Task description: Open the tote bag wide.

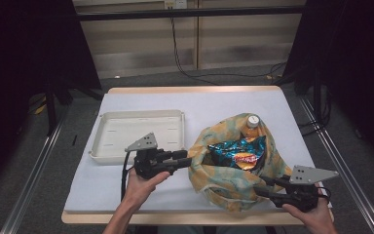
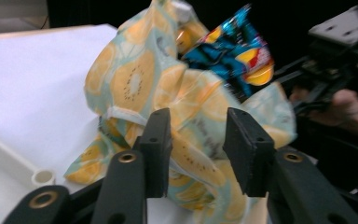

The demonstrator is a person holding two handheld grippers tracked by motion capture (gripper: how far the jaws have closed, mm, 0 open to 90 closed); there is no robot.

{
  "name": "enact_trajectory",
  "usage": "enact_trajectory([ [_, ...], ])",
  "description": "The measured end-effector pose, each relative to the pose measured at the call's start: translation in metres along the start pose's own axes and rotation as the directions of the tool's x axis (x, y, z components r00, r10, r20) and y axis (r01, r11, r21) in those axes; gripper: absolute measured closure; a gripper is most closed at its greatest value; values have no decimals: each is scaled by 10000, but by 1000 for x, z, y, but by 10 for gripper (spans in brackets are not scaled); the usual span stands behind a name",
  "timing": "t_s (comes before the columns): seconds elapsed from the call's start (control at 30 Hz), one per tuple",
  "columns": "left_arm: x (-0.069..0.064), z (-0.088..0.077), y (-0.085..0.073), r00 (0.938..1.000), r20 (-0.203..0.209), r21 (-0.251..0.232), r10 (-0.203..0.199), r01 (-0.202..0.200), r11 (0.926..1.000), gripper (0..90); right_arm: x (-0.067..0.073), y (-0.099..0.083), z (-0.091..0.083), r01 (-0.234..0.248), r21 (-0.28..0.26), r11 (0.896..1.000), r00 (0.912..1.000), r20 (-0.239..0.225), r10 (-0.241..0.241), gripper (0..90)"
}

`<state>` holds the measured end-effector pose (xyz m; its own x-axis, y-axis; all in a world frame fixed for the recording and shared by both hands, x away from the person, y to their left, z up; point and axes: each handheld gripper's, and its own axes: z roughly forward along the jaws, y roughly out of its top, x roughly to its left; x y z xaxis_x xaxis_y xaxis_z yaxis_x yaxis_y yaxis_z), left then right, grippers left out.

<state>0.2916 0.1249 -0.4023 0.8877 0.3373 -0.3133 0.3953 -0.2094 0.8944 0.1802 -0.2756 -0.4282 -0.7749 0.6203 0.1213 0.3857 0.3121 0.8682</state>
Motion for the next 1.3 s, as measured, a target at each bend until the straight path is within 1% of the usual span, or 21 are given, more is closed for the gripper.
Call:
enact_trajectory([
  [0.07,3,4,-2,9997,-176,-16,-194,193,9998,631,1,0,-1,-14,-64,10000,10000,-26,14,600],
  [0.1,6,4,-2,9995,-101,-86,-307,306,9995,653,1,1,-2,37,-70,10000,10000,46,-36,598],
  [0.13,8,4,-2,9991,132,-216,-402,405,9989,729,1,0,-2,-24,-108,9999,10000,33,24,592],
  [0.2,8,2,-1,9990,248,-198,-372,377,9991,879,0,0,-3,-34,-111,9999,10000,9,34,588],
  [0.23,8,2,-1,9992,161,-137,-353,355,9993,900,-1,0,-3,-30,-105,9999,10000,33,31,583],
  [0.3,9,2,-2,9995,176,63,-276,275,9996,900,-1,0,-2,15,-81,10000,10000,14,-15,579],
  [0.4,13,1,-6,9979,148,-58,-633,634,9980,900,0,1,-1,-8,-98,10000,10000,36,8,579],
  [0.5,15,-3,-6,9980,118,-175,-616,618,9979,900,0,1,-2,-29,-156,9999,10000,-6,29,579],
  [0.57,15,-6,-6,9986,-96,-225,-523,521,9984,860,0,1,-3,-39,-163,9999,10000,36,39,573],
  [0.6,15,-5,-5,9983,-294,-188,-496,490,9986,805,0,1,-3,-29,-157,9999,10000,5,29,573],
  [0.63,16,-4,-5,9980,-375,-72,-503,501,9987,699,-1,1,-2,-17,-153,9999,10000,11,17,572],
  [0.7,15,3,-5,9971,-685,236,-343,360,9991,589,-1,1,-2,-19,-158,9999,10000,43,20,569],
  [0.73,14,8,-5,9975,-600,296,-369,387,9988,516,-1,1,-2,-10,-139,9999,10000,58,11,569],
  [0.77,14,11,-5,9980,-535,367,-343,362,9987,525,-1,1,-2,-30,-136,9999,10000,35,30,567],
  [0.83,15,15,-5,9996,-96,466,-284,288,9985,692,-1,2,-2,-32,-148,9999,10000,43,33,564],
  [0.9,14,14,-4,9994,185,334,-294,288,9990,845,-1,2,-3,-30,-157,9999,10000,29,30,557],
  [0.93,15,13,-4,9986,332,297,-415,405,9987,889,-1,1,-3,-33,-135,9999,10000,64,34,558],
  [1.07,15,14,-7,9997,-82,474,-246,249,9986,900,-2,0,-5,-50,-194,9998,9999,90,52,558],
  [1.1,16,14,-8,9992,36,424,-401,399,9983,900,-2,0,-6,-46,-205,9998,9999,112,48,558],
  [1.2,23,11,-11,9954,-4,178,-962,962,9952,900,-1,0,-7,-60,-240,9997,9999,108,62,557],
  [1.3,30,13,-17,9912,-214,219,-1307,1312,9911,900,0,0,-7,-33,-263,9996,9999,129,36,553],
])
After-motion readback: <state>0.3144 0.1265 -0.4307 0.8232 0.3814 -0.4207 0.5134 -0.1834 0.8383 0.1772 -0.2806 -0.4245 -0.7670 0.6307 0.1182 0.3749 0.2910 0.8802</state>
